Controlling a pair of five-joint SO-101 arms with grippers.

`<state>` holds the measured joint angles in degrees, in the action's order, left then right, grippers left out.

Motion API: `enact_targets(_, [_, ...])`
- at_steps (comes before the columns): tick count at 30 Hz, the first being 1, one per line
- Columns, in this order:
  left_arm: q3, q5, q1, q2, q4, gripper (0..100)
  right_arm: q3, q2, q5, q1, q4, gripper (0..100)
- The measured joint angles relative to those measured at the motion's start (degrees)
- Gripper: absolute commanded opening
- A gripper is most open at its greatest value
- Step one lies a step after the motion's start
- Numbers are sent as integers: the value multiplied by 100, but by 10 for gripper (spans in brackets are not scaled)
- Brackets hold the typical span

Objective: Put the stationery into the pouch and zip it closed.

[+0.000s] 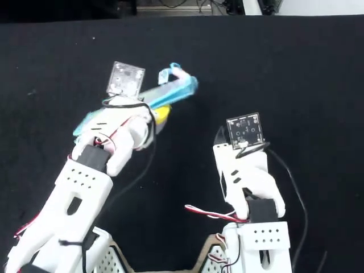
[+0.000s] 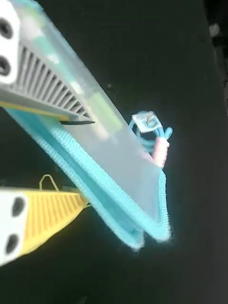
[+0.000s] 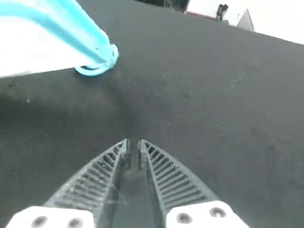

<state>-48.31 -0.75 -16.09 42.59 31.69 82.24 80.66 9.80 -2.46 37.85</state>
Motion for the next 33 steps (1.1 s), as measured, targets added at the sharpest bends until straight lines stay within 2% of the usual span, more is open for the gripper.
enact_targets(5, [360, 0, -202, 202, 519, 222, 18, 0, 0, 0, -35, 34])
enact_targets(13, [369, 0, -185, 211, 536, 248, 18, 0, 0, -44, -35, 34])
enact_targets(22, [369, -35, 325, 281, -123, 248, 18, 0, 0, -79, -35, 33])
enact_targets(33, [686, -35, 686, 334, -88, 248, 26, 0, 0, -79, -35, 33])
